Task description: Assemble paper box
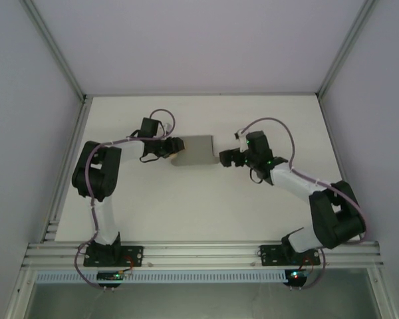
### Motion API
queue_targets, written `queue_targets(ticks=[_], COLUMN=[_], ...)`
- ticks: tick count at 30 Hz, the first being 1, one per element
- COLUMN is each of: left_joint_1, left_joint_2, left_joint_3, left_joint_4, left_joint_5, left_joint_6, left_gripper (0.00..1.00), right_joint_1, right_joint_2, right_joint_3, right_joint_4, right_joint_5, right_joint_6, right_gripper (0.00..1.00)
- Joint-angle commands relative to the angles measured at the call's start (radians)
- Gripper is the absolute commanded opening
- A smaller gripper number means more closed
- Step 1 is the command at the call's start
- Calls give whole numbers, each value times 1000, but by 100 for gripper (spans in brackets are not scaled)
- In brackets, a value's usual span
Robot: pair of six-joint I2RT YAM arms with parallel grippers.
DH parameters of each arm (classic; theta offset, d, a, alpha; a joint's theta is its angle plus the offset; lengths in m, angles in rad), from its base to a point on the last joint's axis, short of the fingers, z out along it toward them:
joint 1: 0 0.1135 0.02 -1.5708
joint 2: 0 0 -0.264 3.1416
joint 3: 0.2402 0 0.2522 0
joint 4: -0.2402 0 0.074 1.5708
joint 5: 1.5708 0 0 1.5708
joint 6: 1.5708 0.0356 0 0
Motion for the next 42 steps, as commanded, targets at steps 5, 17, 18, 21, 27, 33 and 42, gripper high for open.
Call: queue_targets(ticks=[5, 17, 18, 21, 27, 33, 42], left_joint_1=[53, 115, 118, 122, 124, 124, 121], left_joint_2=[96, 105, 107, 109, 124, 144, 134], left_joint_3=[-95, -203, -210, -219, -220, -219, -188], left_joint_4=[92, 306, 326, 346, 370, 409, 514], left_joint_5=[89, 196, 205, 216, 229, 248, 307], left_joint_6=[-47, -130, -136, -132, -139, -158, -206], left_gripper=[27, 24, 24, 25, 24, 25, 28], right_joint_1=[-64, -63, -61, -60, -39, -17, -24], right_joint_2=[208, 479, 496, 541, 612, 659, 643], right_joint_3=[228, 462, 471, 489, 536, 561, 555], right_joint_4=[-96, -129, -129, -90, -76, 47, 144], right_joint_5=[-258, -478, -495, -563, -635, -730, -764], right_joint_6=[235, 408, 420, 475, 522, 614, 713], right_gripper=[99, 96, 96, 94, 87, 68, 43])
